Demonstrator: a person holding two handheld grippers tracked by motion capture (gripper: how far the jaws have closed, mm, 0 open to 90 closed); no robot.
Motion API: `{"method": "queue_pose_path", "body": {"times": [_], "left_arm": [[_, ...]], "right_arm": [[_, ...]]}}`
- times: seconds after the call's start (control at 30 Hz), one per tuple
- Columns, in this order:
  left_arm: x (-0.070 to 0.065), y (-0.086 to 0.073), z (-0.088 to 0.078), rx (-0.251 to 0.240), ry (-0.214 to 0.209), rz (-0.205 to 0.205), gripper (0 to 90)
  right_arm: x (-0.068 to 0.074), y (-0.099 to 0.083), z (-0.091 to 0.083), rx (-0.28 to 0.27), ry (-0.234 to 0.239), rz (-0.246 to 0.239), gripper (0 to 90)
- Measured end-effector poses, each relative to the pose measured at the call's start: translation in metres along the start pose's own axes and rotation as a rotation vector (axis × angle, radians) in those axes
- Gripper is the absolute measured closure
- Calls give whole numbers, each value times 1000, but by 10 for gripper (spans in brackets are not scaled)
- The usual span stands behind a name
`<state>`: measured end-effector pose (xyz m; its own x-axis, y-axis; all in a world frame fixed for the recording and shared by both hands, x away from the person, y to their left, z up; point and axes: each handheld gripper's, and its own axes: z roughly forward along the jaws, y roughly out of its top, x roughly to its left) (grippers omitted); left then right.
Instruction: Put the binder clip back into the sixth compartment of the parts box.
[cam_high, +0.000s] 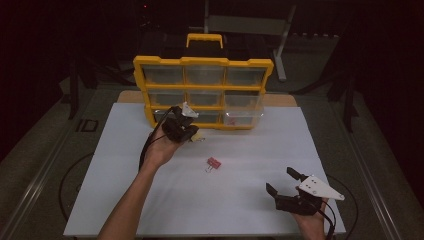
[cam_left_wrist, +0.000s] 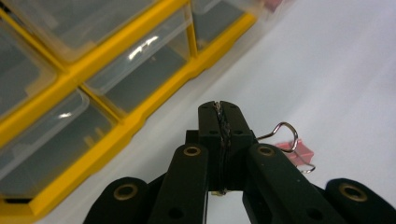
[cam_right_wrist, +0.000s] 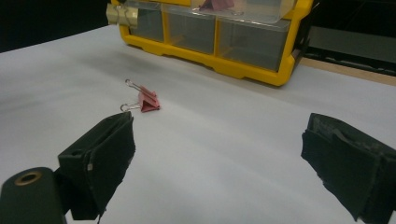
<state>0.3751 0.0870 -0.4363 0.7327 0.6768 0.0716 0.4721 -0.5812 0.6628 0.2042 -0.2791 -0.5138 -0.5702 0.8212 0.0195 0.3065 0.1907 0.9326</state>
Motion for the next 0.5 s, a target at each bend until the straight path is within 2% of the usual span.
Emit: {"method": "queue_pose_path", "body": {"times": [0.5], "left_arm": [[5, 31, -18, -59, -15, 22, 897]], "right_arm": [[0, 0, 0, 0, -1, -2, 90]]}}
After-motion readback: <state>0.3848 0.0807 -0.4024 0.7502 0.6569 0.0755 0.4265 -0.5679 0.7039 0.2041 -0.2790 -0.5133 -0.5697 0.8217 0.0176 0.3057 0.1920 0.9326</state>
